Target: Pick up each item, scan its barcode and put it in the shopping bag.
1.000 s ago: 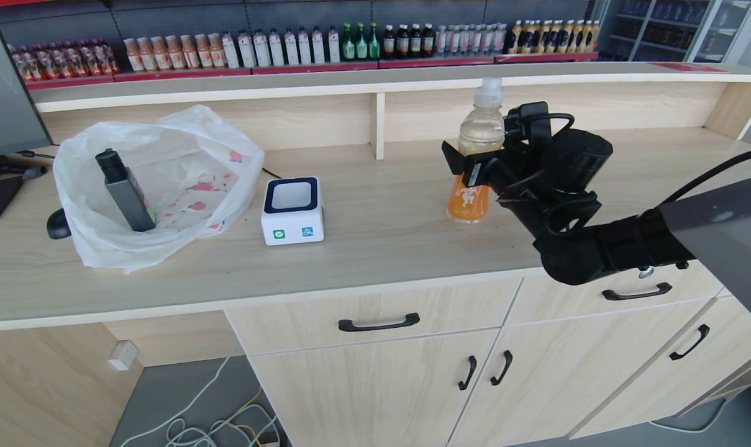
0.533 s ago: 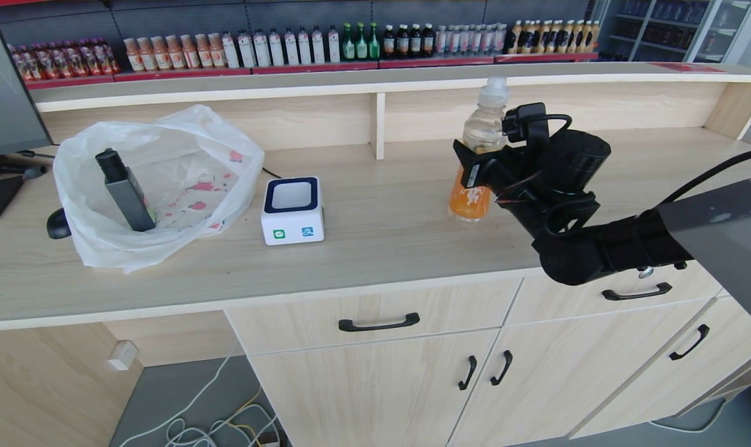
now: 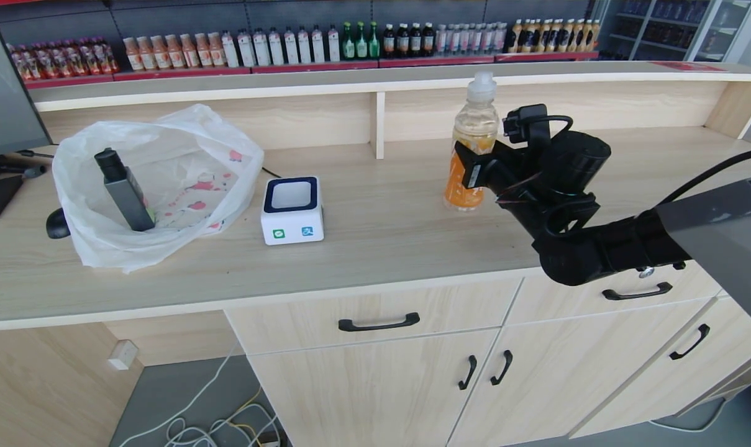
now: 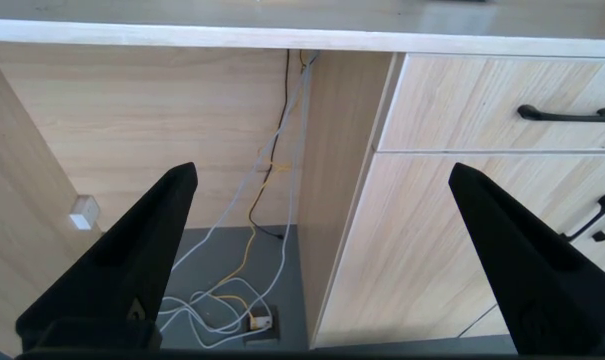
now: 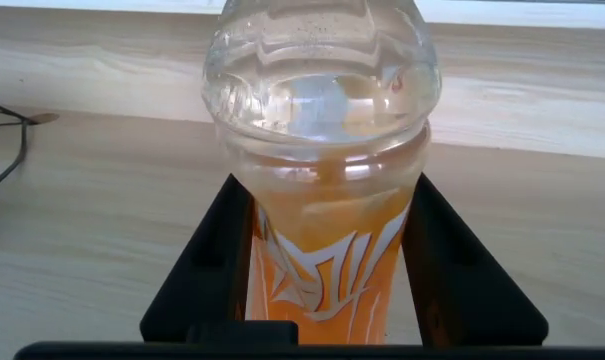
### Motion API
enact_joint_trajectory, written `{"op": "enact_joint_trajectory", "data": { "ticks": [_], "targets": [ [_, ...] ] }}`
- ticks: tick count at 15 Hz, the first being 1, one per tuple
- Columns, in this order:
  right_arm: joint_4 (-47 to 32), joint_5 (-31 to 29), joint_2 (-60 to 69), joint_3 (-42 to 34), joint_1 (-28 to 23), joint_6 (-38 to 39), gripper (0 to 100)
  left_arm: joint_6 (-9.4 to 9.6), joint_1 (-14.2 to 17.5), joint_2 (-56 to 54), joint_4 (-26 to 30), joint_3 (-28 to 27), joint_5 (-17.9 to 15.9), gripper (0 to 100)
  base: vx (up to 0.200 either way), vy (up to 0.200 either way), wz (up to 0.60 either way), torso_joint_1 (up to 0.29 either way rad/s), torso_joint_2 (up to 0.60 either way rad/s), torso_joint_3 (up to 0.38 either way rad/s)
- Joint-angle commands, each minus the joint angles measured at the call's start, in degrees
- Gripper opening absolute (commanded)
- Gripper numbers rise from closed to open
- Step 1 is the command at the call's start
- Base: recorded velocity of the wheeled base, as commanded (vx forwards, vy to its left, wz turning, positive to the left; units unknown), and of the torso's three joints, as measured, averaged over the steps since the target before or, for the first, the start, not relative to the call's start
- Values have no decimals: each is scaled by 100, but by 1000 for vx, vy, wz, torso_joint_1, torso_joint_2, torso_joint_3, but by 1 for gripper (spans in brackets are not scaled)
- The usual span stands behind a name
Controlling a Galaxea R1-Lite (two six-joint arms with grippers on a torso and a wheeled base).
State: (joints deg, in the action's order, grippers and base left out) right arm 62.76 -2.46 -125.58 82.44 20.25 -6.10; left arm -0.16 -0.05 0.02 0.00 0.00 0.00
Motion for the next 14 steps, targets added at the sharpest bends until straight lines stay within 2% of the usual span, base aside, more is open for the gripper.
{"op": "enact_joint_trajectory", "data": {
  "ticks": [1, 14],
  "targets": [
    [17, 0, 77, 8, 5, 3, 0, -2, -4, -2, 0, 0, 0, 100, 0, 0, 0, 0, 0, 0],
    [-9, 9, 33, 88, -30, 29, 0, -2, -4, -2, 0, 0, 0, 100, 0, 0, 0, 0, 0, 0]
  ]
}}
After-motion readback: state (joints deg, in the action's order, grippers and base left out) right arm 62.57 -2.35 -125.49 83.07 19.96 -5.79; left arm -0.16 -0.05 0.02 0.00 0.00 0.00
